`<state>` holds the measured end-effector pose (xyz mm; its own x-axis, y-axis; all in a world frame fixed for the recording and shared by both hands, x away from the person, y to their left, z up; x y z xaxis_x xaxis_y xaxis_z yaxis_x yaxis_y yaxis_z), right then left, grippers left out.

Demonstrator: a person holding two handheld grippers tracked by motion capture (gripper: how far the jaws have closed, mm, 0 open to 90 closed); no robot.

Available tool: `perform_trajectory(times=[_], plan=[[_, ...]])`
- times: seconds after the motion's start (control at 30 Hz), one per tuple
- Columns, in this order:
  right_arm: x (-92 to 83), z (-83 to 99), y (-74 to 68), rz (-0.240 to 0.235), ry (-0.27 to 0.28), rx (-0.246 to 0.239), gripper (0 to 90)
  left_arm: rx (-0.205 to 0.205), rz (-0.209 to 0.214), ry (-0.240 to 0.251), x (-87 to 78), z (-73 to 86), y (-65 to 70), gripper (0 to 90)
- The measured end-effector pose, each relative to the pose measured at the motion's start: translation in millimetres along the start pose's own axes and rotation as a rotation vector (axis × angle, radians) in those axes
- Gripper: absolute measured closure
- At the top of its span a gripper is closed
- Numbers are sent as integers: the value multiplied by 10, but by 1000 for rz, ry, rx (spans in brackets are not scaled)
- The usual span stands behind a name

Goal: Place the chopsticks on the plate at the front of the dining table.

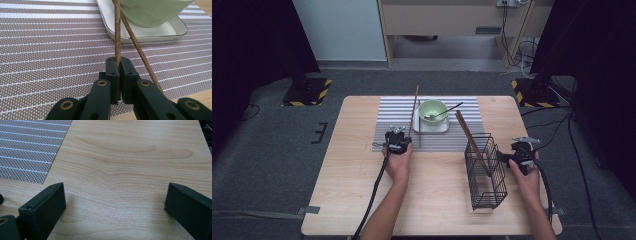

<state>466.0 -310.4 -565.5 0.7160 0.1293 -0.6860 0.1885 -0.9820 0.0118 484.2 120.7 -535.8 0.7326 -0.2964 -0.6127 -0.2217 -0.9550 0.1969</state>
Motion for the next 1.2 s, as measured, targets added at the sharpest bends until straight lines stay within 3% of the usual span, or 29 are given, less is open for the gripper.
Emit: perform_trajectory(times=[0.57,1.2], plan=[[0,0,0,0,0,0,34,11,-19,0,-10,-1,0,856],[0,0,0,0,0,0,34,15,-49,47,-66,-25,3,857]])
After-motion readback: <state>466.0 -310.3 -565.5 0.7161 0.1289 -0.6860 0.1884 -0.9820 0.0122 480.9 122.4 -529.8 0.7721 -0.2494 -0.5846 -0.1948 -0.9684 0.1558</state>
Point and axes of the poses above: each handheld gripper's, and its own axes: x roughly forward along the jaws, z roughly out of its underside, y roughly to its right, the point moved 1 cm from there along x, roughly forward along the jaws, and after that the axes turned 2 degrees about -x, right-handed, at the moved point
